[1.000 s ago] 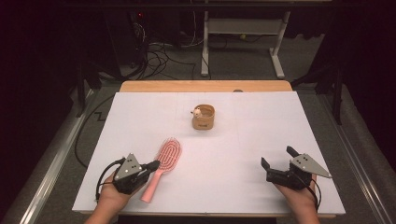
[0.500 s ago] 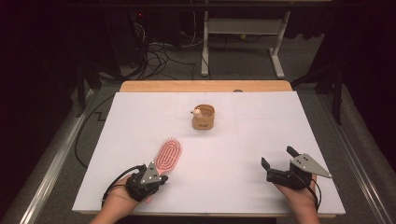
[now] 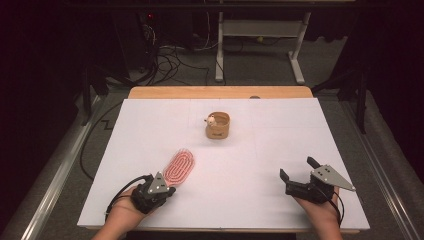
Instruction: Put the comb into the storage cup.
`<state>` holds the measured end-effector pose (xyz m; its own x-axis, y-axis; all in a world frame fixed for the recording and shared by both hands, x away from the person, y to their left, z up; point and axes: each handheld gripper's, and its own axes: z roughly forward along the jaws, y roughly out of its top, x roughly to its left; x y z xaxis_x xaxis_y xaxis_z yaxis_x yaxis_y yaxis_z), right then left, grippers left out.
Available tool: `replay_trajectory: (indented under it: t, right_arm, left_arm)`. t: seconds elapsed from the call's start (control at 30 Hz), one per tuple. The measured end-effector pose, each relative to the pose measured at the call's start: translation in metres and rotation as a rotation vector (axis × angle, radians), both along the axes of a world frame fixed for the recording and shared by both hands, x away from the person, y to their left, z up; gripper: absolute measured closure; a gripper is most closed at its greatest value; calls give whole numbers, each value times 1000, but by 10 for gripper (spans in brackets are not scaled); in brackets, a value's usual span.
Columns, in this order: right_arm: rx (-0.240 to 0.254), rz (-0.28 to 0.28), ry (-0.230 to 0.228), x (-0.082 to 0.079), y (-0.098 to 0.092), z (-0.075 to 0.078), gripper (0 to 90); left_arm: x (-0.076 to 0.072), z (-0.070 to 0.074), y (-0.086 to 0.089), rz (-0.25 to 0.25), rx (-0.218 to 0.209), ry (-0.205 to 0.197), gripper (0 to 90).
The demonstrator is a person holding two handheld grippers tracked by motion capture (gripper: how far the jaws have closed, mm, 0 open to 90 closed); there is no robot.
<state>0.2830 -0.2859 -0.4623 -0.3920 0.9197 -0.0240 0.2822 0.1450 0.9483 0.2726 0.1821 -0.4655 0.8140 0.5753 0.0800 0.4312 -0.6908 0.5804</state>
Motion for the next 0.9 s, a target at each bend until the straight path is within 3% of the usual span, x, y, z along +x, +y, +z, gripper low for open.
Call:
replay_trajectory:
  t: [0.33,0.67,0.77,0.83,0.9]
  right_arm:
    - [4,0,3,0,0,0,8]
    - [8,-3,6,0,-1,0,8]
    - [8,-2,6,0,-1,0,8]
    - [8,-2,4,0,-1,0,8]
    - [8,-3,5,0,-1,0,8]
  left_arm:
    - [4,1,16,50,-17,12,900]
    - [7,2,24,54,-38,35,900]
    - [7,2,26,46,-90,58,851]
    - [8,5,31,30,-173,63,828]
    - [9,8,36,55,-224,53,817]
